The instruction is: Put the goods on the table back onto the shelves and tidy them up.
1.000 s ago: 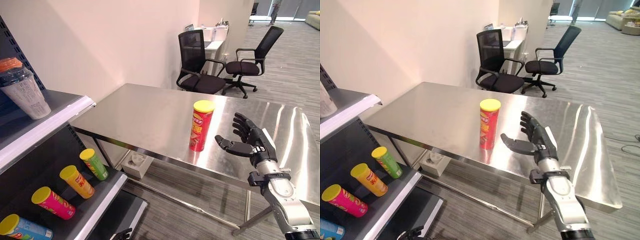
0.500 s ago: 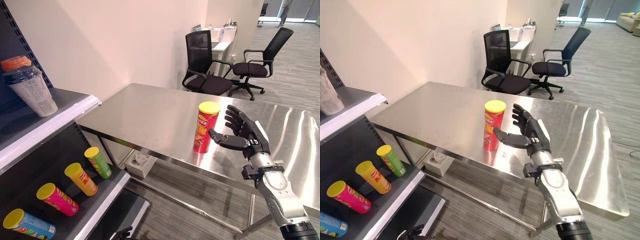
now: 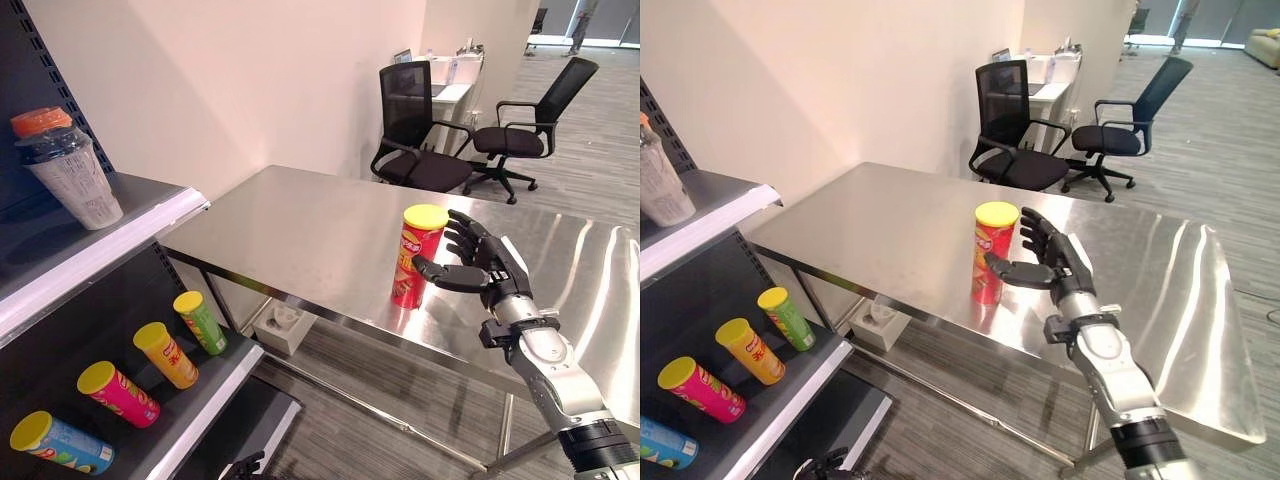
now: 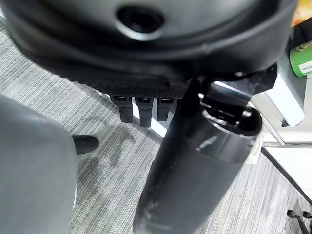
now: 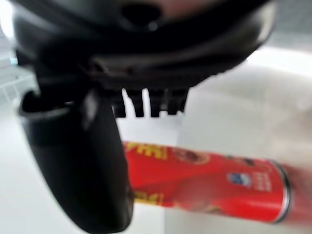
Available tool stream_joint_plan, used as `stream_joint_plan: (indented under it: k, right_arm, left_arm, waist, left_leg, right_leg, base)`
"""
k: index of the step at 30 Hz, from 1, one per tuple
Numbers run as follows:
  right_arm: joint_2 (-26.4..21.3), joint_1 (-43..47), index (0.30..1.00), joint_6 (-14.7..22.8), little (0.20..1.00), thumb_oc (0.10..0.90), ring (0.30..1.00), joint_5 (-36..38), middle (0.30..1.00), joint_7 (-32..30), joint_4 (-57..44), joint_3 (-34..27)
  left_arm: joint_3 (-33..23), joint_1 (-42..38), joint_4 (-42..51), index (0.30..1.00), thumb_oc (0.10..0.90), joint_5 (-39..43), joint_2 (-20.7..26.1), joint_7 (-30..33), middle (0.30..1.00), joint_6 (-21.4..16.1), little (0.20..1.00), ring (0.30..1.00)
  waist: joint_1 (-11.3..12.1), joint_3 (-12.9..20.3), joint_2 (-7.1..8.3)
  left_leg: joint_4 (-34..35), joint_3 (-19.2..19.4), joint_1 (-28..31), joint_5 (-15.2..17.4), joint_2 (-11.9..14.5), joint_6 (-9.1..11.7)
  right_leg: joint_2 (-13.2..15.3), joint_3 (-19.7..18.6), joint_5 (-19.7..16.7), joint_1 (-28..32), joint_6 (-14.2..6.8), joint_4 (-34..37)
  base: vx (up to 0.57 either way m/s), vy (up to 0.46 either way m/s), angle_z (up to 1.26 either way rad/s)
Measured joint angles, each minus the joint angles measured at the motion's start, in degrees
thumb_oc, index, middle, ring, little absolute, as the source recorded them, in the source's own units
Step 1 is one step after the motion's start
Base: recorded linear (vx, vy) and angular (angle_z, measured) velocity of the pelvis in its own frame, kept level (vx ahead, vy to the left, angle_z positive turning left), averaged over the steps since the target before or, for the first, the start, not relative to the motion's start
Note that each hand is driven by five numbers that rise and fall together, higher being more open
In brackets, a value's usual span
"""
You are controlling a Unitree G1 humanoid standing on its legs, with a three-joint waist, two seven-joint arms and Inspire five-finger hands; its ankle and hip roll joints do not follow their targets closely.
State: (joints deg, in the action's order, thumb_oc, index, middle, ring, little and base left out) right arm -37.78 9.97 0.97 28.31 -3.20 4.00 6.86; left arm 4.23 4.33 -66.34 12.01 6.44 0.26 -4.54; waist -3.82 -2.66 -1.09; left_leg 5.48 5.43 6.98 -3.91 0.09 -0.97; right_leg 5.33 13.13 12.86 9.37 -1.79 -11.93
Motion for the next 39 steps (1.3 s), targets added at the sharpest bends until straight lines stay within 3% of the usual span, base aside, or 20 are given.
stream_joint_plan:
  k: [21, 30, 31, 32, 33, 39]
  right_arm:
    - [0.0, 5.4, 0.900, 0.0, 0.900, 0.800, 0.900, 1.3, 0.900, -0.1, 0.5, 4.5]
    - [0.0, 8.2, 0.900, 0.0, 0.900, 0.800, 0.900, 1.4, 0.900, -0.1, 6.8, 6.4]
    - [0.0, 8.2, 0.618, 0.0, 0.618, 0.612, 0.618, 1.5, 0.618, -0.1, 7.5, 6.3]
    - [0.0, 8.2, 0.399, 0.0, 0.399, 0.466, 0.399, 1.7, 0.399, 0.0, 8.6, 6.3]
    - [0.0, 8.2, 0.300, 0.0, 0.300, 0.400, 0.300, 1.8, 0.300, -0.1, 9.0, 6.3]
    - [0.0, 8.2, 0.300, -0.1, 0.300, 0.400, 0.300, 1.8, 0.300, 0.0, 9.3, 6.5]
  left_arm:
    - [-1.0, -0.2, 0.1, 0.900, 0.800, 1.4, 0.2, 0.1, 0.900, 0.0, 0.900, 0.900]
    - [-1.2, -0.2, 0.1, 0.900, 0.800, 1.5, 0.3, 0.2, 0.900, 0.0, 0.900, 0.900]
    - [-1.3, -0.2, 0.1, 0.900, 0.800, 1.5, 0.3, 0.2, 0.900, 0.0, 0.900, 0.900]
    - [-1.3, -0.2, 0.1, 0.900, 0.800, 1.5, 0.3, 0.2, 0.900, 0.0, 0.900, 0.900]
    - [-1.3, -0.2, 0.1, 0.900, 0.800, 1.5, 0.3, 0.2, 0.900, 0.0, 0.900, 0.900]
    - [-2.7, -0.2, 0.1, 0.900, 0.800, 1.9, 0.4, 0.1, 0.900, 0.0, 0.900, 0.900]
  waist:
    - [1.3, -0.2, 0.34]
    - [2.1, -0.1, 0.66]
    - [2.3, -0.1, 0.69]
    - [2.4, -0.1, 0.76]
    - [2.5, -0.1, 0.78]
    - [2.9, -0.1, 0.90]
  left_leg:
    - [0.0, -1.3, -0.1, 0.0, -0.1, 0.0]
    - [0.0, -1.4, -0.1, 0.0, -0.1, 0.0]
    - [0.0, -1.4, -0.1, 0.0, -0.1, 0.0]
    - [0.0, -1.4, -0.1, 0.0, -0.1, 0.0]
    - [0.0, -1.4, -0.1, 0.0, -0.1, 0.0]
    - [0.0, -1.4, -0.1, 0.0, -0.1, 0.0]
  right_leg:
    - [0.0, 0.7, 0.0, 0.5, 0.0, 0.2]
    - [0.0, 0.8, 0.0, 0.6, 0.0, 0.2]
    - [0.0, 0.8, 0.0, 0.6, 0.0, 0.2]
    - [0.0, 0.8, 0.0, 0.6, 0.0, 0.2]
    - [0.0, 0.8, 0.0, 0.6, 0.0, 0.2]
    - [0.0, 0.8, 0.0, 0.7, 0.0, 0.3]
  base:
    - [0.00, 0.000, 0.02]
    - [0.00, 0.000, 0.00]
    - [0.00, 0.000, 0.00]
    - [0.00, 0.000, 0.00]
    - [0.00, 0.000, 0.00]
    - [0.00, 0.000, 0.00]
